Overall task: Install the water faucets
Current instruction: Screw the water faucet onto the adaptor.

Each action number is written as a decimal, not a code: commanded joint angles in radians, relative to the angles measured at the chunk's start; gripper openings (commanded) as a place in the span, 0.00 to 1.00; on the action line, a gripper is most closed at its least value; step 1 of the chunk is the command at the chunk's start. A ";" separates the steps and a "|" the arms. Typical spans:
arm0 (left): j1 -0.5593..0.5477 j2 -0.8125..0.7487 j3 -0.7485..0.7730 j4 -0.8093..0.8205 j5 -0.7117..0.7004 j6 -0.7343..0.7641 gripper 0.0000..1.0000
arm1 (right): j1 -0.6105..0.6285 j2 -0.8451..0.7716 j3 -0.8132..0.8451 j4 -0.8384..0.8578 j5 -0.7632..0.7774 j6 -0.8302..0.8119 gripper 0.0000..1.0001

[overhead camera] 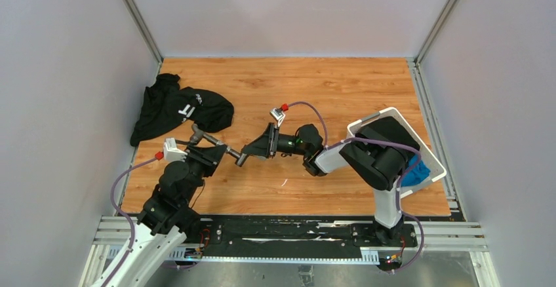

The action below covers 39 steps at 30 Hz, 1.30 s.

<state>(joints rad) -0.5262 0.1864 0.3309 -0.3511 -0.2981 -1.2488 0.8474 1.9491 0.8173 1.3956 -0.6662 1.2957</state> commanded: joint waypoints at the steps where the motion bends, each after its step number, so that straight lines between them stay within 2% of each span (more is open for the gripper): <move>1: -0.009 -0.013 0.016 0.097 0.055 0.004 0.00 | 0.008 -0.065 -0.064 0.097 -0.029 0.099 0.63; 2: -0.008 -0.013 0.023 0.089 0.054 0.006 0.00 | 0.000 -0.096 -0.082 0.034 -0.018 0.056 0.70; 3: -0.008 -0.013 0.027 0.082 0.052 0.006 0.00 | -0.009 -0.135 -0.097 -0.039 -0.008 0.004 0.74; 5: -0.008 -0.013 0.033 0.074 0.051 0.008 0.00 | -0.037 -0.219 -0.110 -0.230 0.004 -0.114 0.77; 9: -0.009 -0.009 0.044 0.064 0.053 0.000 0.00 | -0.068 -0.394 -0.056 -0.737 0.090 -0.425 0.81; 12: -0.009 0.006 0.063 0.038 0.055 -0.007 0.00 | -0.055 -0.518 0.042 -1.140 0.269 -0.734 0.83; 14: -0.009 0.020 0.083 0.017 0.051 -0.013 0.00 | 0.001 -0.595 0.078 -1.285 0.438 -0.939 0.84; 15: -0.009 0.027 0.094 0.003 0.048 -0.017 0.00 | 0.053 -0.639 0.070 -1.301 0.535 -1.048 0.84; 17: -0.008 0.042 0.115 -0.023 0.040 -0.019 0.00 | 0.208 -0.725 0.004 -1.225 0.767 -1.366 0.84; 19: -0.009 0.054 0.138 -0.040 0.035 -0.015 0.00 | 0.364 -0.780 -0.089 -1.048 0.962 -1.649 0.91; 23: -0.009 0.064 0.150 -0.047 0.031 -0.014 0.00 | 0.515 -0.781 -0.181 -0.902 1.069 -1.974 0.90; 25: -0.009 0.065 0.152 -0.059 0.027 -0.030 0.00 | 0.585 -0.771 -0.251 -0.758 1.088 -2.109 0.90; 30: -0.008 0.077 0.149 -0.067 0.034 -0.055 0.00 | 0.661 -0.613 -0.283 -0.420 1.180 -2.427 0.92; 36: -0.009 0.117 0.165 -0.078 0.041 -0.065 0.00 | 0.685 -0.264 -0.222 0.068 1.249 -2.767 0.98; 39: -0.009 0.120 0.170 -0.070 0.045 -0.064 0.00 | 0.685 -0.130 -0.172 0.197 1.250 -2.859 0.99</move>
<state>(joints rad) -0.5323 0.3088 0.4400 -0.5003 -0.2504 -1.2926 1.5200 1.6791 0.5858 1.2491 0.5259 -1.3121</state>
